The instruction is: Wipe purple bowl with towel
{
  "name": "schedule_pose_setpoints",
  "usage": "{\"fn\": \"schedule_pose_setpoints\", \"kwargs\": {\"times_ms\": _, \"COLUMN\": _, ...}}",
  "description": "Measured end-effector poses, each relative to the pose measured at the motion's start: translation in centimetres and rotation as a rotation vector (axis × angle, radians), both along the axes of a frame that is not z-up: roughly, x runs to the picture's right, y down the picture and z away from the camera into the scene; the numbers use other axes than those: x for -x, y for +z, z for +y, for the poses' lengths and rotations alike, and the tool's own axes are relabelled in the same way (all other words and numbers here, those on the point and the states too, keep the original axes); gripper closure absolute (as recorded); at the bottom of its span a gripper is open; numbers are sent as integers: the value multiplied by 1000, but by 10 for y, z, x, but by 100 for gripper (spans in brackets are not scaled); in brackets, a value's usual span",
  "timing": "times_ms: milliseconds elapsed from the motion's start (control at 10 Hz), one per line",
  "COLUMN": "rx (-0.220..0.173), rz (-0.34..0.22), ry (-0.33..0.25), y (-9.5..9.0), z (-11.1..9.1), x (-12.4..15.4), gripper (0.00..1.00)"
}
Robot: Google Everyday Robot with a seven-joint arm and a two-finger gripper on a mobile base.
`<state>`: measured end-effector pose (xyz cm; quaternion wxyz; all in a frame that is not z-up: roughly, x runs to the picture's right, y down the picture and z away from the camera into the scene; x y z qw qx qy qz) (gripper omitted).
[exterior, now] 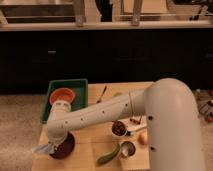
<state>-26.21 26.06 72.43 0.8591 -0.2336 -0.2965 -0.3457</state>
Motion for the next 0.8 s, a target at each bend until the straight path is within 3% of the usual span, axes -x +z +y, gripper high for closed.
{"fn": "schedule_pose_setpoints", "kwargs": {"times_ms": 300, "rx": 14, "rz": 33, "ry": 18, "y": -9, "z": 13, "x": -16, "gripper": 99}}
{"fn": "schedule_pose_setpoints", "kwargs": {"times_ms": 800, "rx": -15, "rz": 93, "ry": 76, "y": -23, "z": 5, "x": -50, "gripper": 99}}
